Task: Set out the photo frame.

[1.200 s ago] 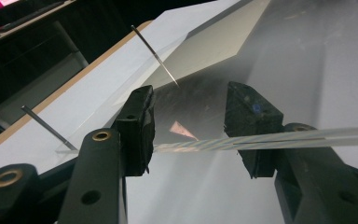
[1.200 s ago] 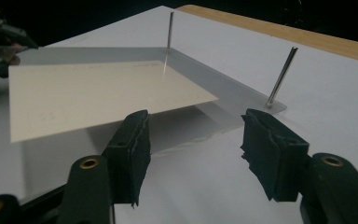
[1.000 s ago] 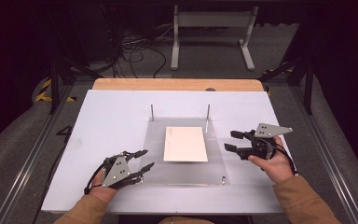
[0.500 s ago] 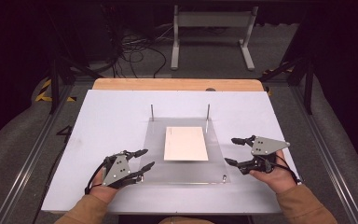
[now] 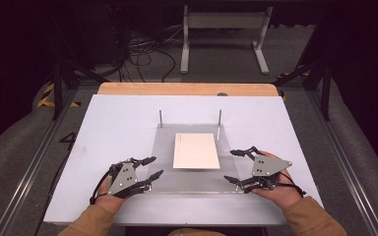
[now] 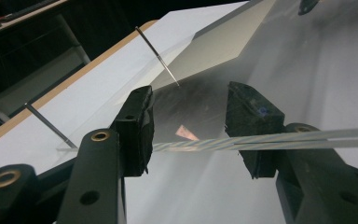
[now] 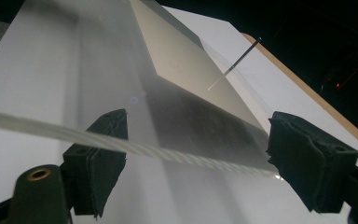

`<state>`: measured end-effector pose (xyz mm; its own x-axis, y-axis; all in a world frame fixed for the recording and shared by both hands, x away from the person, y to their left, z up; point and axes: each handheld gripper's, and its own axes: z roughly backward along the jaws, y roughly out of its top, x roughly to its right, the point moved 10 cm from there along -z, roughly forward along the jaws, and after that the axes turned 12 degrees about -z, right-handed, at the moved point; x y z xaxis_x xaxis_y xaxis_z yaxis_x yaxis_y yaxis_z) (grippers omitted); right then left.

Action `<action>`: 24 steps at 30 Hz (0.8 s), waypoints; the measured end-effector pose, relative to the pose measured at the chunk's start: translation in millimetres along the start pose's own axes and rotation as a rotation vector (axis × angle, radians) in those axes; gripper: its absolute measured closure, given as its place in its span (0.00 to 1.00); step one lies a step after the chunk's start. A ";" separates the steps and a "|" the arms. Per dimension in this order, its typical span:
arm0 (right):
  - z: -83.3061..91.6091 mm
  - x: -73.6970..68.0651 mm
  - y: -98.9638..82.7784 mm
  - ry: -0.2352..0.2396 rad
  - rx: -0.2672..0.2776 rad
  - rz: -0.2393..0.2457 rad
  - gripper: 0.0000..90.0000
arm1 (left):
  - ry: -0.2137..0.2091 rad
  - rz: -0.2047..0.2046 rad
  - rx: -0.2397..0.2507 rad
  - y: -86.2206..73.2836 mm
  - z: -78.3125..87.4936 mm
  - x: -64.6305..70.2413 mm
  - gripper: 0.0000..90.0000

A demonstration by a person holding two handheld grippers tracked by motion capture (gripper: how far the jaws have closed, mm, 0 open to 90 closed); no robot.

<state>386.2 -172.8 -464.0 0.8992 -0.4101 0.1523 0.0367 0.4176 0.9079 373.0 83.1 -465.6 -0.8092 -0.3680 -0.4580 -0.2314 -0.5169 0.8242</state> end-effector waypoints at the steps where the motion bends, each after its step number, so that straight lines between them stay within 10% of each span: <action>1: -1.1 -0.7 1.8 0.001 0.009 0.008 0.22 | -0.001 0.003 0.003 0.3 -0.2 -0.1 0.56; 8: -9.1 -6.5 9.5 0.013 0.043 0.044 0.25 | -0.011 0.004 0.012 2.4 -1.2 0.1 0.56; 14: -10.3 -7.1 13.9 -0.012 0.059 0.058 0.47 | -0.017 0.014 0.020 4.8 -2.2 -0.3 0.57; 24: -3.9 -2.9 27.0 -0.042 0.108 0.001 0.68 | 0.009 0.034 0.033 16.3 -5.8 -7.5 0.59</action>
<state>386.3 -157.2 -441.4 0.8801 -0.4443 0.1675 -0.0133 0.3295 0.9441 378.4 72.9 -450.6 -0.8121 -0.3915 -0.4327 -0.2219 -0.4787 0.8495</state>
